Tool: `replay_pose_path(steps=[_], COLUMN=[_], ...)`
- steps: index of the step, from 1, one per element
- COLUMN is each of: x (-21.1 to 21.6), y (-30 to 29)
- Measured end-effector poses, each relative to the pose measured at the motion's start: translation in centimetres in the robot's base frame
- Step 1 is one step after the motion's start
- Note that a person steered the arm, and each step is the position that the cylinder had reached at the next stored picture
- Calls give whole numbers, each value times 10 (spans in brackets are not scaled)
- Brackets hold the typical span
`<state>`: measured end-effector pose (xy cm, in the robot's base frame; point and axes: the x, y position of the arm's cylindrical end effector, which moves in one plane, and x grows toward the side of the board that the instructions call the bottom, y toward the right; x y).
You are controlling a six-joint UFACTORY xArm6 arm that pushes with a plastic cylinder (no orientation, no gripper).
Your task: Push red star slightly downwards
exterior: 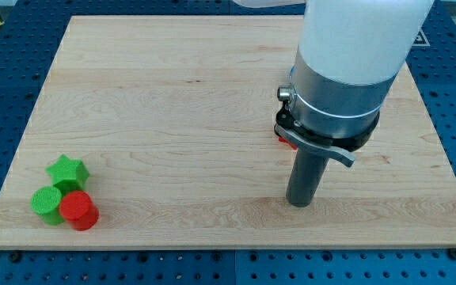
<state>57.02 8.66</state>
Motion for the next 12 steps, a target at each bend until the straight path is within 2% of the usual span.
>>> replay_pose_path(steps=[2,4,6,8,9,10,11,12], x=[-12,-14,-68,-94,-127,-129,-114,-112], y=[31,31,42,47,48,11,-13,-8])
